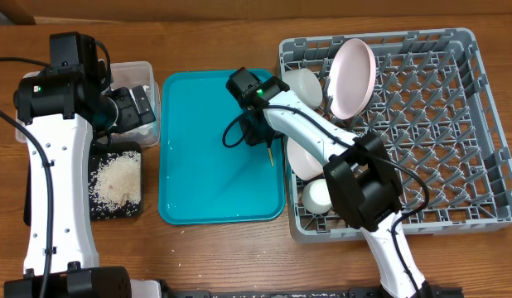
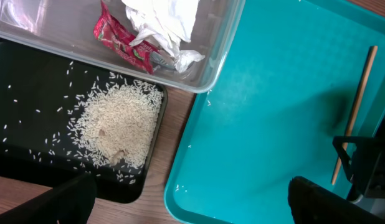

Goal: Sort waste into correct bins and load items into the dishwasher
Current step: 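Lower the right gripper onto the remaining chopstick and close on it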

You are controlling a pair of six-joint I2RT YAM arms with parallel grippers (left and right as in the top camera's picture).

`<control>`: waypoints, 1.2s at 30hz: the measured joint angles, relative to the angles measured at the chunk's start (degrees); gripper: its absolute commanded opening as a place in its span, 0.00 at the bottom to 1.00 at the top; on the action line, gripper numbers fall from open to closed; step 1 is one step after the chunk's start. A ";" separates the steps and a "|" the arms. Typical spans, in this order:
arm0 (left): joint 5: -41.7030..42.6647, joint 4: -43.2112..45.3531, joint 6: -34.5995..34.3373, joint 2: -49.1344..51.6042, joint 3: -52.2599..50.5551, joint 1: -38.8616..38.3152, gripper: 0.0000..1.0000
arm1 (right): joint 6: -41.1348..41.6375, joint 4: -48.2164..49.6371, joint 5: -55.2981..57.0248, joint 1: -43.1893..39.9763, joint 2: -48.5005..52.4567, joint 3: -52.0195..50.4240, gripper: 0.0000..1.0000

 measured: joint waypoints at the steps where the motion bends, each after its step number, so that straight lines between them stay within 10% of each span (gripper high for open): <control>1: 0.00 -0.02 0.00 0.00 0.00 0.00 1.00 | 0.00 0.00 -0.02 0.02 0.04 0.11 0.33; 36: 0.00 0.00 0.00 0.00 0.00 0.00 1.00 | -11.47 -5.33 1.03 0.04 3.91 13.99 0.45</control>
